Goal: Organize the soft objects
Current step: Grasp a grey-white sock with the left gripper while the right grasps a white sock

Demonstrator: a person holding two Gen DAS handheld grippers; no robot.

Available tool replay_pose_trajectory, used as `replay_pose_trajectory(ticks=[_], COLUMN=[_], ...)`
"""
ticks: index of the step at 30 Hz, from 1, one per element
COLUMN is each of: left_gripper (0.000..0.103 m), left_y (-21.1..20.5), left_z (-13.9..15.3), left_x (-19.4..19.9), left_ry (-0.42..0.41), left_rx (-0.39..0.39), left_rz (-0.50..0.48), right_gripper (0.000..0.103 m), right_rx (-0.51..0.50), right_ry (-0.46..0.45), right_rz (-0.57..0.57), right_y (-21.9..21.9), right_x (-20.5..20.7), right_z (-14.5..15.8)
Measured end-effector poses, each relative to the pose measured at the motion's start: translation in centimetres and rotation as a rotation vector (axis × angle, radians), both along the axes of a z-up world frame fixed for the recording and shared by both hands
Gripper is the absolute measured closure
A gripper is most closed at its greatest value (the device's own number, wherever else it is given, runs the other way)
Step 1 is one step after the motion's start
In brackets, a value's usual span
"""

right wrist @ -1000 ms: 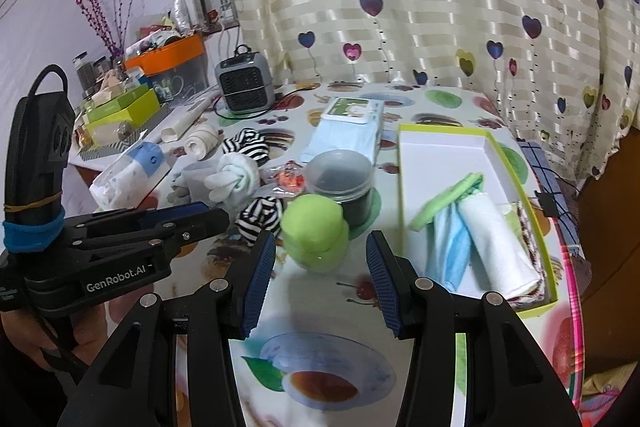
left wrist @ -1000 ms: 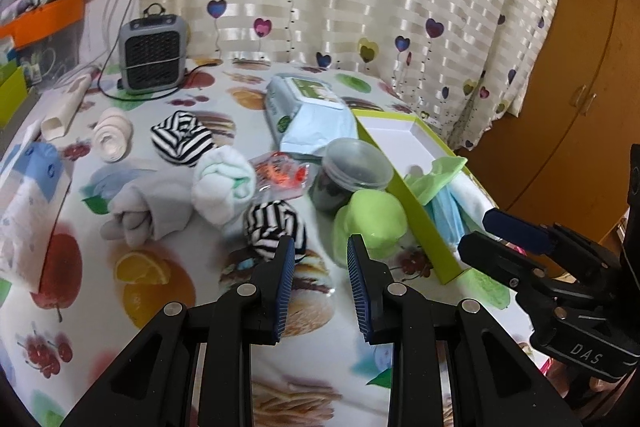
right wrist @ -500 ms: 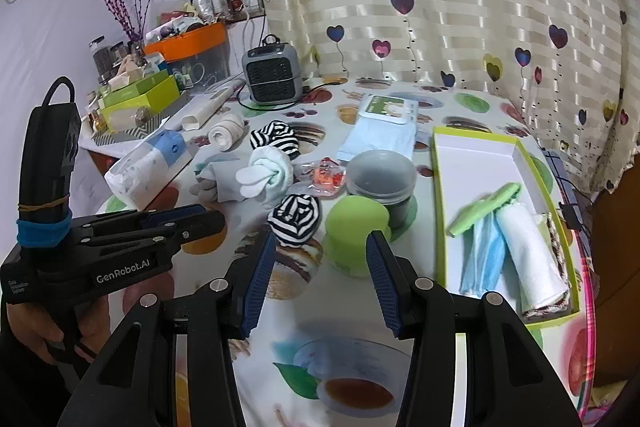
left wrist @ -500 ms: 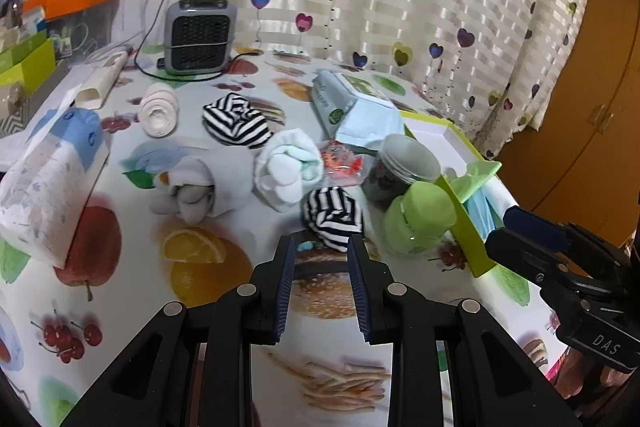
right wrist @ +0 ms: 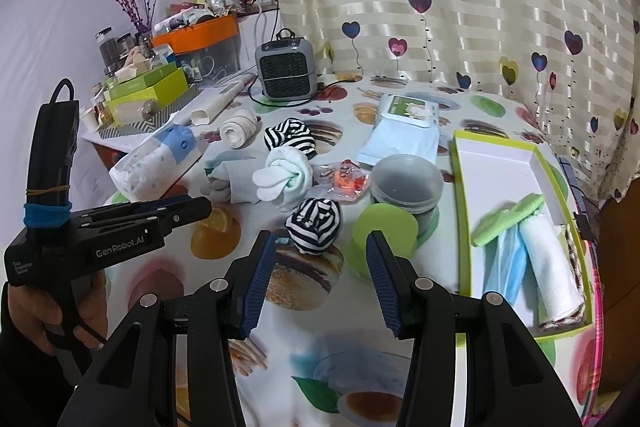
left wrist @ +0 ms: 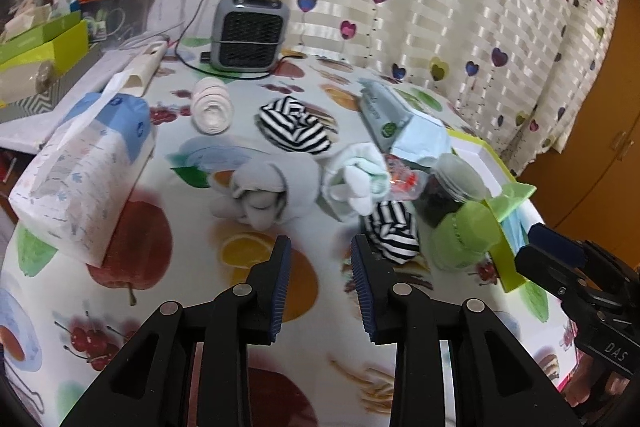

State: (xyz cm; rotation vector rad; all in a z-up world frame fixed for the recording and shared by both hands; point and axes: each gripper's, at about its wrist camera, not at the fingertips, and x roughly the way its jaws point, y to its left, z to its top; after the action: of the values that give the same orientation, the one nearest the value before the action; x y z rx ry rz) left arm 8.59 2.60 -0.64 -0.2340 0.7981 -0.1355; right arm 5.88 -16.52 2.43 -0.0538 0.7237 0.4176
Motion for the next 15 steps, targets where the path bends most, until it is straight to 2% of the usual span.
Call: replay_pose_trajectory(ticks=[6,9,15], left_gripper=[0.073,0.065,0.061], left_y=[1.3,2.0,3.0], left_z=[-0.6,-0.8,-1.0], left_x=[0.8,1.5,3.2], left_ry=[0.015,0.018,0.020], left_rx=[-0.003,-0.009,-0.007], left_rz=[0.024,0.033,0.038], right_gripper=[0.055,0.055,0.055], right_rx=[-0.007,-0.006,-0.006], right_ry=[0.004,0.009,0.020], right_rz=[0.029,0.039,0.053], right_y=[1.5,2.2,3.6], right_x=[1.0,1.6,3.4], right_z=[-0.3,-0.5,-1.2])
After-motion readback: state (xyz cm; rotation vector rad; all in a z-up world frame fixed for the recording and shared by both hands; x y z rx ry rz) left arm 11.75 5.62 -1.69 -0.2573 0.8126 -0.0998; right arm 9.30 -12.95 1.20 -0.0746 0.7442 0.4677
